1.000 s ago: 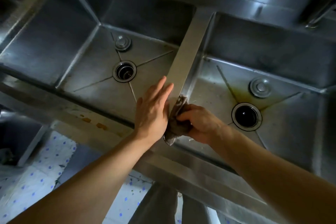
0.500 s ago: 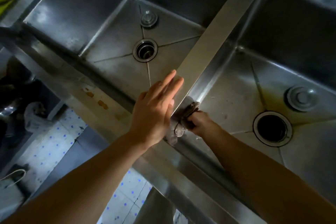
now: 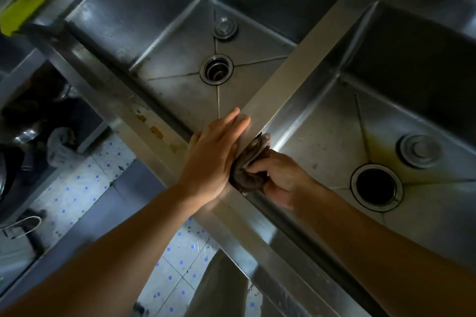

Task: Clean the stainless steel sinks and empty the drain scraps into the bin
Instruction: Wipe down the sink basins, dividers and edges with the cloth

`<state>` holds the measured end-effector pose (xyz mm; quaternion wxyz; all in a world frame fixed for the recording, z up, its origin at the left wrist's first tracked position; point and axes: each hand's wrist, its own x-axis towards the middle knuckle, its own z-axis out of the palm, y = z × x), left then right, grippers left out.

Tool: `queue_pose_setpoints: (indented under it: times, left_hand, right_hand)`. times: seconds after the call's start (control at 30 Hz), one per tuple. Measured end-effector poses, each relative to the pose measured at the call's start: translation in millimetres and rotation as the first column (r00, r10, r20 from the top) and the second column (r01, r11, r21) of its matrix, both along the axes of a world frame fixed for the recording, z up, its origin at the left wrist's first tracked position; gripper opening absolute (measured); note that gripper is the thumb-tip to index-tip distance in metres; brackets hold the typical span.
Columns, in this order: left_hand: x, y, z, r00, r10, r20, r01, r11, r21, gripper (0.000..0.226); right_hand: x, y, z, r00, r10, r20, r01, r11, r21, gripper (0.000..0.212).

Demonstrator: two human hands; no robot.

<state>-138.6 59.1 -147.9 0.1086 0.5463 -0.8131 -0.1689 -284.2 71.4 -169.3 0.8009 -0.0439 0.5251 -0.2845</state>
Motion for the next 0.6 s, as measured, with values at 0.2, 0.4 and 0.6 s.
queue_pose_setpoints:
  times: [0.2,0.4,0.6]
  left_hand:
    - [3,3,-6,1.0,0.0,0.004,0.0,0.999,-0.048,0.044]
    - [5,2,-10,1.0,0.004,0.02,-0.003,0.999,-0.055,0.045]
    - [5,4,-7,1.0,0.011,0.02,-0.011,1.0,-0.02,0.046]
  right_hand:
    - [12,-6,-69,0.964,0.114,-0.24,-0.108,0.993,0.039,0.047]
    - [16,-5,-118,0.913,0.213,-0.349,-0.218,0.976,0.025,0.047]
    - [-3,7,-73,0.897,0.307,-0.317,-0.343,0.937,-0.065,0.034]
